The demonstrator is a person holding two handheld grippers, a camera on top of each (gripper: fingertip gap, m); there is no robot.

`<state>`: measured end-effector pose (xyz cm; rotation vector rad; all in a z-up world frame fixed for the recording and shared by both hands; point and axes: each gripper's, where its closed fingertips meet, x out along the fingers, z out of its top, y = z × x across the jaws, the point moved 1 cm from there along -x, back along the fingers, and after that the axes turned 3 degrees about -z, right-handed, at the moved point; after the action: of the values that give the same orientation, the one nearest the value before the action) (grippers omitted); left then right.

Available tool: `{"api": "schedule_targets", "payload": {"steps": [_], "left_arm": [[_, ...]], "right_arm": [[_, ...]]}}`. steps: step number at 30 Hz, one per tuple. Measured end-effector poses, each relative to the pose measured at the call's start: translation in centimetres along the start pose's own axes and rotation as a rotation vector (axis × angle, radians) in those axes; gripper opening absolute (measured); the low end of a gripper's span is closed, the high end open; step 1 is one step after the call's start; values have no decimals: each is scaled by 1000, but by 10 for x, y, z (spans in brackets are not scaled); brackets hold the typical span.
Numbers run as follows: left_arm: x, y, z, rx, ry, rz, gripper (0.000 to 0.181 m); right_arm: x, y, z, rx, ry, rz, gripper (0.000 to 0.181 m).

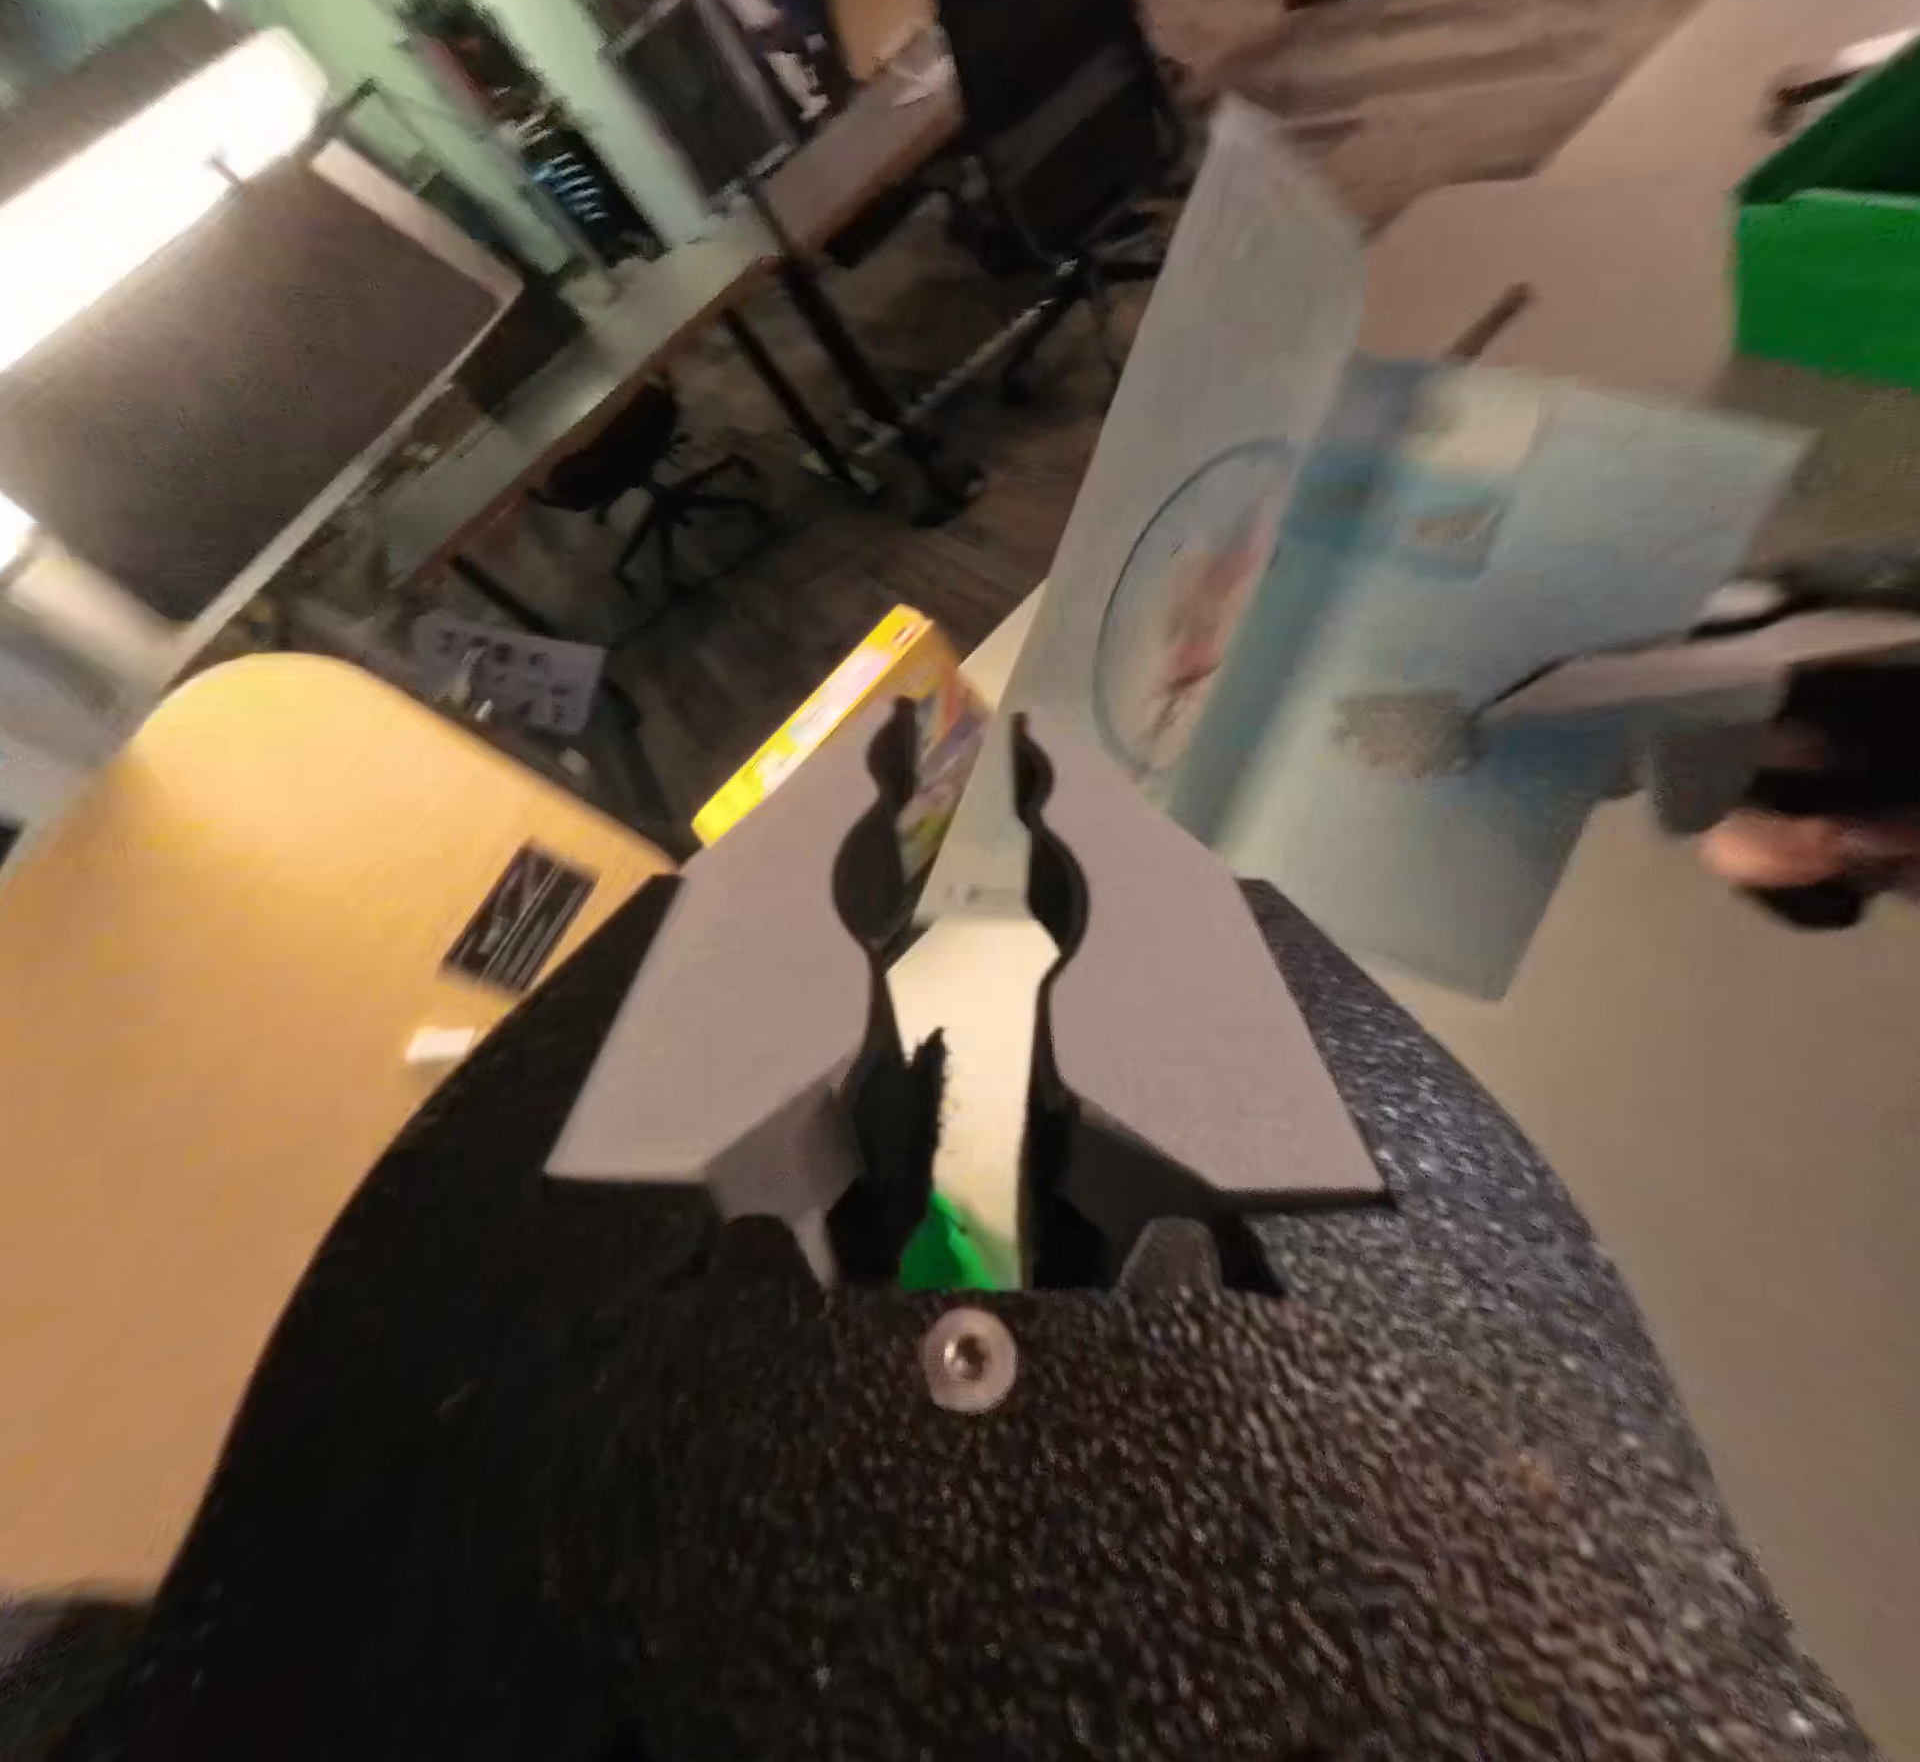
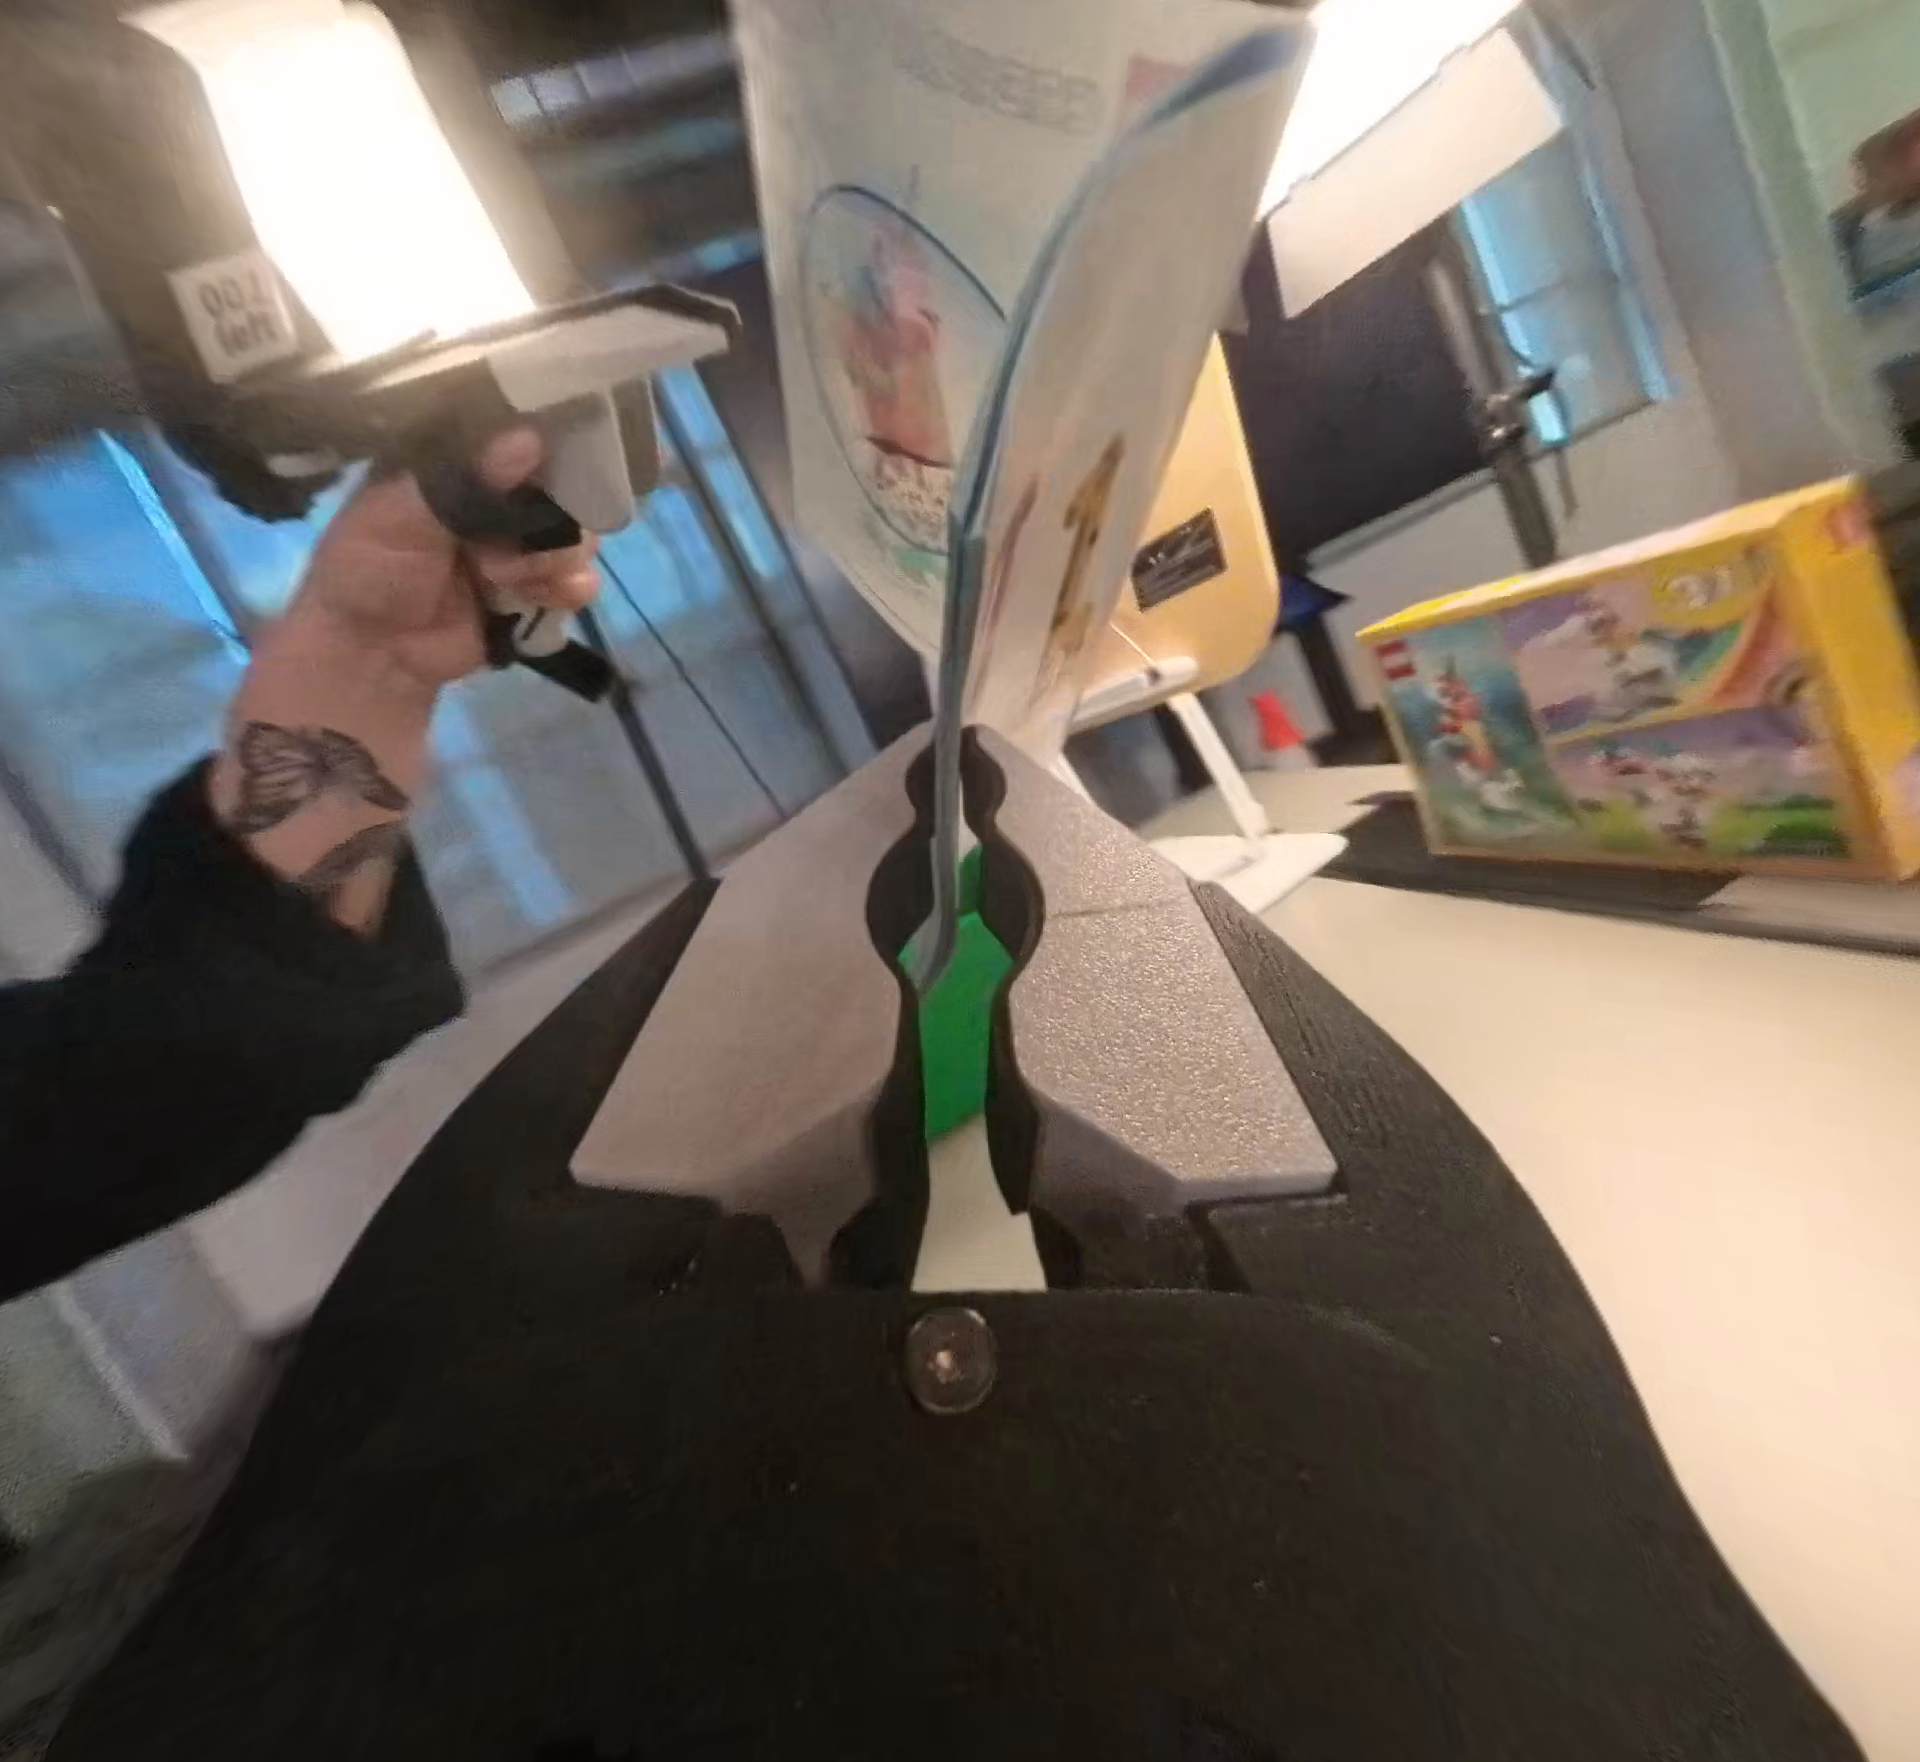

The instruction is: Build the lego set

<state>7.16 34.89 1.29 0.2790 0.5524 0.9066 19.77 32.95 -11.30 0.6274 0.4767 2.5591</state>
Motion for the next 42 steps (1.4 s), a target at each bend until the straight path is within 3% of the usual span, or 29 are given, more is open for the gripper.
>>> {"api": "schedule_targets", "payload": {"steps": [2, 8, 12, 18, 21, 25, 28, 31, 36, 42], "left_arm": [[-26, 22, -41, -61, 5, 68, 34], [-90, 84, -169, -397, -33, 239, 39], [-121, 122, -245, -671, -74, 267, 44], [-143, 162, -315, -924, -148, 321, 63], [-156, 168, -310, -871, -218, 362, 59], [-160, 160, -262, -517, -219, 452, 37], [-135, 147, -217, -311, -239, 408, 20], [-93, 154, -193, -214, -210, 361, 15], [-26, 207, -192, -174, -72, 410, 13], [29, 263, -218, -40, 127, 556, 0]], "right_arm": [[26, 23, 3, -131, 115, -36, 0], [150, 84, -8, -523, 503, -21, 0], [245, 107, -21, -629, 662, -9, 0], [349, 110, -34, -656, 794, -36, 0], [377, 96, -41, -656, 831, -72, 0], [402, 72, -53, -637, 861, -97, 0], [413, 49, -65, -620, 885, -117, 0], [421, 25, -76, -581, 886, -124, 0], [430, 3, -85, -447, 829, -80, 0], [428, -20, -89, -515, 810, -41, 0]]}}
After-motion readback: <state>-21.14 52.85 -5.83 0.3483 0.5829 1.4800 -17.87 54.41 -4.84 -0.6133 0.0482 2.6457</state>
